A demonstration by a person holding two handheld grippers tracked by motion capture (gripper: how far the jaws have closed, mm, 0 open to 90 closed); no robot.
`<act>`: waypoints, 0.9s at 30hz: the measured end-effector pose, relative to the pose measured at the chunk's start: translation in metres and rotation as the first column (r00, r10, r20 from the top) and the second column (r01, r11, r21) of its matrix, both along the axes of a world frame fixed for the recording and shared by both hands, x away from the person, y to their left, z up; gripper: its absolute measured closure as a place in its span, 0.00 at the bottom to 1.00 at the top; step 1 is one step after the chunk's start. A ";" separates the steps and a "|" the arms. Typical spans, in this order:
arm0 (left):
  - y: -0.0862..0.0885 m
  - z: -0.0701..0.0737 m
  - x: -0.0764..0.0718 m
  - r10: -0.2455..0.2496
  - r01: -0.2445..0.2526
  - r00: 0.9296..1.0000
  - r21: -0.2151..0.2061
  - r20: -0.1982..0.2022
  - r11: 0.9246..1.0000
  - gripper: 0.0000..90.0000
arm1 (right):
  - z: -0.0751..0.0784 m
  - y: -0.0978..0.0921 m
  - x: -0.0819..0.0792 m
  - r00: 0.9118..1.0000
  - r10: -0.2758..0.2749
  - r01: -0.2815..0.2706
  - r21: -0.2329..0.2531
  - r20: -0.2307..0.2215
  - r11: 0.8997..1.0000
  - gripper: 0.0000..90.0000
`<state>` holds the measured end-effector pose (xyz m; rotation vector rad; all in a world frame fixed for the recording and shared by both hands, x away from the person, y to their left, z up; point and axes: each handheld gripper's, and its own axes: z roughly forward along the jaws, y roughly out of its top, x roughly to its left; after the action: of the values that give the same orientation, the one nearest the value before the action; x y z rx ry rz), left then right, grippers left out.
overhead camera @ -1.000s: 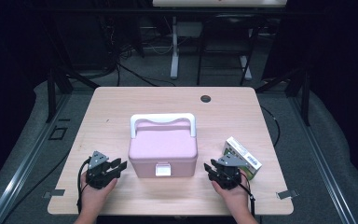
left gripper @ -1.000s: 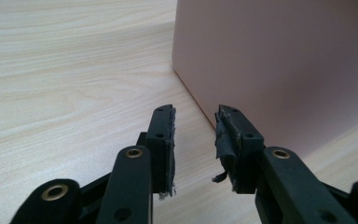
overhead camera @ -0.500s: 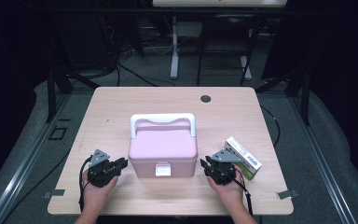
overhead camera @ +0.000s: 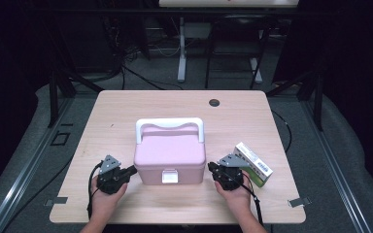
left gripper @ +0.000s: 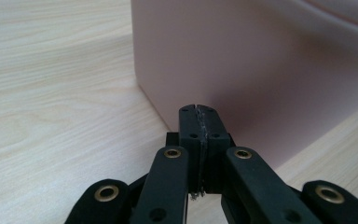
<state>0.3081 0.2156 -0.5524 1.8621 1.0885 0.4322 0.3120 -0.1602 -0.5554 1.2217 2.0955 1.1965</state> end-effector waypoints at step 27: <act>-0.002 0.003 -0.003 0.000 0.000 1.000 -0.002 0.002 1.000 1.00 | 0.002 0.008 -0.005 0.998 0.054 -0.054 0.002 -0.020 0.999 1.00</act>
<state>0.3048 0.2135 -0.5496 1.8592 1.0872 0.4332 0.3074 -0.1525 -0.5536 1.1895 2.1553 1.2139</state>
